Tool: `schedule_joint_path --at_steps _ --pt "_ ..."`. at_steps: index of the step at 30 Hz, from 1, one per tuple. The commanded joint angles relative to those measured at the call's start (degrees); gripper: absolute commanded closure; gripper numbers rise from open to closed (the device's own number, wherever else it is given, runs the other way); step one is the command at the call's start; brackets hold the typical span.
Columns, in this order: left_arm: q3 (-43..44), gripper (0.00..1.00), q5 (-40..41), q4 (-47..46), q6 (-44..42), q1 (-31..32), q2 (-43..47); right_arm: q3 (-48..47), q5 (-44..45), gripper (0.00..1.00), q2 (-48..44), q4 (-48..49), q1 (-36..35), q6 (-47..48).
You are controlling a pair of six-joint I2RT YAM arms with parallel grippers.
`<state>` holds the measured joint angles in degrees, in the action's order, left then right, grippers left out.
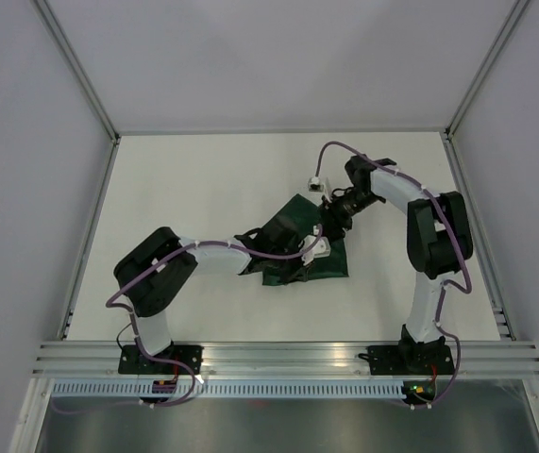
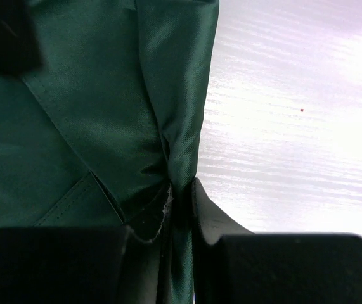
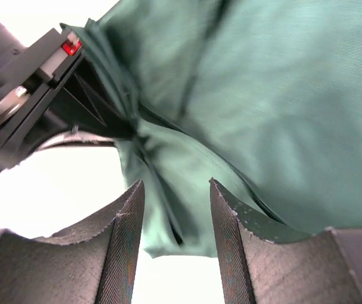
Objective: Fold the napkin, place the utensils inside, and roll it up
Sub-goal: Roll the napkin at the center of the board.
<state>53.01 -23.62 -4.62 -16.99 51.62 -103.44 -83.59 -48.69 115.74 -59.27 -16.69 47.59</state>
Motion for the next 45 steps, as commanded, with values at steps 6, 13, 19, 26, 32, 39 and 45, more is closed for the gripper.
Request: schedule_joint_path --at_steps 6,13,19,26,32,39,45 --pt "10.69 0.98 -11.97 20.78 7.23 -3.89 -9.49 7.81 -4.40 0.48 -12.80 9.75 10.18 -1.54" --pt "18.69 0.98 -20.76 28.87 10.49 -7.84 -15.73 27.66 1.22 0.42 -33.37 23.75 10.36 0.74" --pt "23.70 0.98 -24.81 33.36 12.16 -9.60 -20.66 40.23 11.66 0.39 -43.75 34.97 0.21 0.58" --pt "27.05 0.98 -27.44 36.17 13.30 -10.75 -24.53 51.15 31.44 0.36 -46.40 49.85 -19.33 -1.45" --pt "28.64 0.98 -28.33 37.41 13.74 -11.01 -26.20 52.21 35.15 0.36 -43.85 53.20 -24.35 -1.54" --pt "29.07 0.98 -28.59 37.84 13.04 -11.36 -26.38 52.04 39.11 0.37 -39.20 54.88 -29.19 -0.22" --pt "29.08 0.98 -29.12 38.28 12.16 -11.80 -26.11 51.60 40.33 0.49 -35.15 54.08 -29.72 0.83"
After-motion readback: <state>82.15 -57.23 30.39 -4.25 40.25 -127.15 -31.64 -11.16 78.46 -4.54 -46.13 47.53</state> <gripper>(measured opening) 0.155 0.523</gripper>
